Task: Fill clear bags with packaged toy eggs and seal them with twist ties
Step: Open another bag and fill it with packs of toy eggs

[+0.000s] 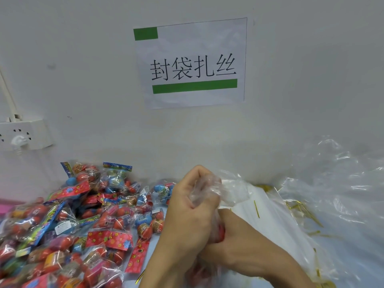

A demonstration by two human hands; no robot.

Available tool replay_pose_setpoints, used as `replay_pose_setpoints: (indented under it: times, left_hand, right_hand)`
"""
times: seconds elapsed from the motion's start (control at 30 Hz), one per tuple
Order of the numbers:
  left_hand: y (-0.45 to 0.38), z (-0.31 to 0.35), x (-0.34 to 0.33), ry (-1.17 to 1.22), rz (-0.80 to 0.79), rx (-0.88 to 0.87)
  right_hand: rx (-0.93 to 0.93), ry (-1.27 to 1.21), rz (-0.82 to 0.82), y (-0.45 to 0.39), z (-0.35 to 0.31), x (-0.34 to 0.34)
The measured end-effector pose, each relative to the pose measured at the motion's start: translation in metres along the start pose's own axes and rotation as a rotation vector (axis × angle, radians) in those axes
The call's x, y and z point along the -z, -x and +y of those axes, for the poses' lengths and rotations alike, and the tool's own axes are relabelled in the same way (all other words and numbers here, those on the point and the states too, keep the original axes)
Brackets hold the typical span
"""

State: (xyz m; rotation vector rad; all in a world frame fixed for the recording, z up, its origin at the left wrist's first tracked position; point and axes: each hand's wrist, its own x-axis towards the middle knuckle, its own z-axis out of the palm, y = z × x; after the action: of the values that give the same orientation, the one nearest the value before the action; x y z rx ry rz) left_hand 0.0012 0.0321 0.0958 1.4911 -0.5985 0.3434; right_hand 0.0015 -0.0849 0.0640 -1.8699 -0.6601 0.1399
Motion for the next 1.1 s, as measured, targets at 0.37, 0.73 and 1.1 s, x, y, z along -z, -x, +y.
replay_pose_setpoints:
  times: [0.37,0.73,1.1]
  left_hand:
    - [0.002,0.002,-0.018,-0.126,-0.104,-0.063]
    - [0.003,-0.018,0.000,-0.228,0.073,0.005]
    - [0.015,-0.068,-0.023,0.235,0.094,0.271]
  right_hand:
    - [-0.279,0.709,0.198,-0.001,-0.015,-0.006]
    - [-0.475,-0.295,0.884,0.008,0.032,0.044]
    - [-0.419,-1.046,0.913,-0.005,0.019,0.033]
